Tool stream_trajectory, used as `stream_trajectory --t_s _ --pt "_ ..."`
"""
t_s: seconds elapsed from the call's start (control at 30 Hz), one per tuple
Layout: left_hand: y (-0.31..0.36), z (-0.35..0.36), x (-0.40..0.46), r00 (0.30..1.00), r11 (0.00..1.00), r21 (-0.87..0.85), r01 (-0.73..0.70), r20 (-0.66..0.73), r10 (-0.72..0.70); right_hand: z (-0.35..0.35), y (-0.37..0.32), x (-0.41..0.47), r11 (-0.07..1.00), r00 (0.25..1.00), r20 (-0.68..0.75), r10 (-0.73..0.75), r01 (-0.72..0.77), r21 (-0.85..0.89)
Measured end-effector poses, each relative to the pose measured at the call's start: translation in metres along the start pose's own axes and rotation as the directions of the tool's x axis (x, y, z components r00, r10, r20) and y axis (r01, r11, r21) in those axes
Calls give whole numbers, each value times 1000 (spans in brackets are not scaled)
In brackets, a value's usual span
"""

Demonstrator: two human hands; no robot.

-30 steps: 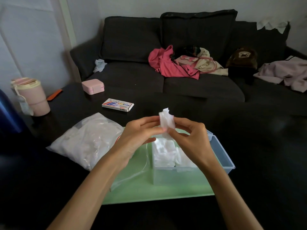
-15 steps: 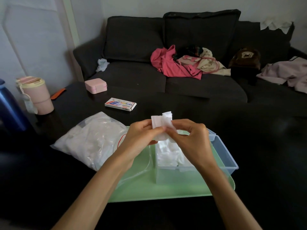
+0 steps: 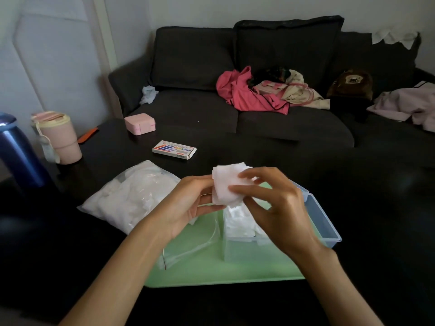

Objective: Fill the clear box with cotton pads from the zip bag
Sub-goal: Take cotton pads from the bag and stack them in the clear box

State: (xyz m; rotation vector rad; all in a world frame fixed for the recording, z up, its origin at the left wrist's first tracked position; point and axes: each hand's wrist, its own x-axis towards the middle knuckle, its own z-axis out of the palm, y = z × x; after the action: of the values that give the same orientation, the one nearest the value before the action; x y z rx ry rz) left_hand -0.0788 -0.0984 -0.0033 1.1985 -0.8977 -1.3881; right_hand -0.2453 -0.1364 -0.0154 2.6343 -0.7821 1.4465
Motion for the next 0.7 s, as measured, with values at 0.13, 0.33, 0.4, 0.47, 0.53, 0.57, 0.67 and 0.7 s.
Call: stream_trajectory --t_s 0.13,0.33,0.4,0.47,0.53,0.57,0.67,0.7 --pt "0 -1 1 999 996 -88 -4 35 8 10 0 -3 999 1000 -14 -19 19 -47" --pt "-15 15 10 982 988 -33 -153 -120 148 7 0 2 952 888 -343 306 -281 121" --pt "-23 25 10 963 970 25 -241 -118 242 11 -5 2 935 880 -318 354 -334 117" --pt "-28 35 9 952 957 31 -290 -97 291 16 -9 1 932 895 -261 362 -355 76" --pt "-28 41 9 953 955 -43 -292 -101 287 20 -10 0 927 905 -203 374 -372 49" --pt "-28 43 9 960 956 -116 -271 -101 260 21 -10 0 922 907 -170 386 -382 53" --pt "-23 40 8 981 931 -308 -196 -66 185 20 -12 -3 908 913 -23 406 -401 124" --pt "-21 38 8 982 930 -315 -191 -61 181 18 -13 -3 901 915 33 401 -401 165"
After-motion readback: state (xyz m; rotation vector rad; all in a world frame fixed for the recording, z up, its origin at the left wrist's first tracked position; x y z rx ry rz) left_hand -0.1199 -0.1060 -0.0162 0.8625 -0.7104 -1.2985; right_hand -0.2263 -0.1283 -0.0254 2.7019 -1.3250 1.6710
